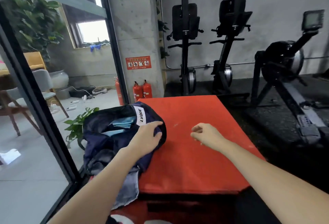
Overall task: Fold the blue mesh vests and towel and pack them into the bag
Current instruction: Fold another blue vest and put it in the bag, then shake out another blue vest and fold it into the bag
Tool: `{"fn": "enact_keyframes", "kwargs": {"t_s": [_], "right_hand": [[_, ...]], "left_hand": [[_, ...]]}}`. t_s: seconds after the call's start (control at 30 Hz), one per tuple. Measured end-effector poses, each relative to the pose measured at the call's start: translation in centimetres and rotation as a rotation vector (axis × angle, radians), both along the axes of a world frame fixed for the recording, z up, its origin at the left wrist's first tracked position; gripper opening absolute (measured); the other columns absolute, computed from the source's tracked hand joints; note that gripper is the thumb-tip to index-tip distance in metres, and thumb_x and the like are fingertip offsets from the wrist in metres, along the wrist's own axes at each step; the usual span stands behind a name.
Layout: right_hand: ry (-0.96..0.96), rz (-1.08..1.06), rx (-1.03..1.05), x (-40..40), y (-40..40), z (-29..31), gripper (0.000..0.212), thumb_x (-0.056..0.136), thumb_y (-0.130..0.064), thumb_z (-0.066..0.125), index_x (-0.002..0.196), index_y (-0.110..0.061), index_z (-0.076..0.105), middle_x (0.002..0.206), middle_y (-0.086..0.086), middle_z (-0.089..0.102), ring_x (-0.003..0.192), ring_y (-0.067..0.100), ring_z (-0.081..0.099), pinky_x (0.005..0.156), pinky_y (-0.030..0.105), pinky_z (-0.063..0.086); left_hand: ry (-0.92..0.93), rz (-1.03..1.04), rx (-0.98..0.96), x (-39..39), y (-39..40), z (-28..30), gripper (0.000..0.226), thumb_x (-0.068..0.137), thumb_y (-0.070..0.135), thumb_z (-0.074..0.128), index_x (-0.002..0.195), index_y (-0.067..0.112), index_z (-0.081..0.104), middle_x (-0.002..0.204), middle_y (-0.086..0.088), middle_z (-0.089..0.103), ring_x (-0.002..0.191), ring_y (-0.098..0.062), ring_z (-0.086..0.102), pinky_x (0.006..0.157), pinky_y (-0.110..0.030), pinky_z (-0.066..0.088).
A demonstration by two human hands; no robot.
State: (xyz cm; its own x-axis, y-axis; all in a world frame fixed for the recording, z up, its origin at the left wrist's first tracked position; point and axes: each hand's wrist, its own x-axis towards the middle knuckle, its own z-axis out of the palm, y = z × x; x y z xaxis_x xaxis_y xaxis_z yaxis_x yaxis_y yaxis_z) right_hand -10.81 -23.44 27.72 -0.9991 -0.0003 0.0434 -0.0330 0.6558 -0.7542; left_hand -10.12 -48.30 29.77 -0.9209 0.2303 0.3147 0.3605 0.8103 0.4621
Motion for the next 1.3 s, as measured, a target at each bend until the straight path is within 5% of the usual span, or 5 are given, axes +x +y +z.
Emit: {"fn": "enact_keyframes", "kwargs": {"t_s": [0.1, 0.23, 0.6, 0.87, 1.3], "right_hand": [[-0.045, -0.066, -0.017, 3.6, 5.5, -2.5, 0.010, 0.090, -0.026, 0.066, 0.099, -0.022, 0.063, 0.087, 0.002, 0.074, 0.080, 0.019, 0.070, 0.074, 0.038, 0.056], [-0.093, -0.197, -0.057, 8.1, 12.7, -5.8, 0.013, 0.084, -0.024, 0.068, 0.097, -0.021, 0.066, 0.080, 0.000, 0.075, 0.078, 0.015, 0.072, 0.072, 0.033, 0.055], [-0.331, -0.497, -0.032, 18.5, 30.0, -16.7, 0.013, 0.086, -0.018, 0.063, 0.081, -0.014, 0.074, 0.061, -0.003, 0.067, 0.049, 0.004, 0.056, 0.041, 0.011, 0.038], [-0.526, -0.514, -0.067, 20.4, 34.9, -28.1, 0.018, 0.085, -0.013, 0.065, 0.091, 0.003, 0.070, 0.086, 0.021, 0.073, 0.069, 0.021, 0.068, 0.063, 0.024, 0.053], [-0.763, -0.279, 0.042, 20.7, 34.5, -44.9, 0.045, 0.082, -0.020, 0.072, 0.125, -0.015, 0.061, 0.125, 0.009, 0.057, 0.111, 0.026, 0.059, 0.097, 0.031, 0.047]], "left_hand": [[-0.034, -0.113, -0.023, 1.8, 6.4, -2.4, 0.042, 0.095, 0.023, 0.058, 0.136, 0.025, 0.057, 0.119, 0.004, 0.067, 0.108, -0.015, 0.062, 0.100, -0.031, 0.046], [-0.128, -0.267, -0.039, 4.1, 15.5, -4.9, 0.038, 0.095, 0.029, 0.054, 0.133, 0.033, 0.056, 0.103, 0.003, 0.067, 0.067, -0.008, 0.058, 0.080, -0.035, 0.056], [-0.388, -0.585, -0.390, 10.6, 38.5, -16.2, 0.048, 0.093, 0.034, 0.054, 0.139, 0.022, 0.049, 0.129, -0.014, 0.060, 0.122, -0.036, 0.054, 0.098, -0.045, 0.048], [-0.617, -0.593, -0.580, 10.7, 44.4, -27.0, 0.041, 0.093, 0.024, 0.053, 0.133, 0.013, 0.053, 0.136, -0.015, 0.055, 0.125, -0.035, 0.054, 0.100, -0.042, 0.048], [-0.837, -0.616, -0.726, 8.7, 46.8, -40.4, 0.038, 0.091, 0.015, 0.052, 0.129, 0.016, 0.055, 0.127, -0.016, 0.059, 0.111, -0.037, 0.059, 0.092, -0.041, 0.051]]}}
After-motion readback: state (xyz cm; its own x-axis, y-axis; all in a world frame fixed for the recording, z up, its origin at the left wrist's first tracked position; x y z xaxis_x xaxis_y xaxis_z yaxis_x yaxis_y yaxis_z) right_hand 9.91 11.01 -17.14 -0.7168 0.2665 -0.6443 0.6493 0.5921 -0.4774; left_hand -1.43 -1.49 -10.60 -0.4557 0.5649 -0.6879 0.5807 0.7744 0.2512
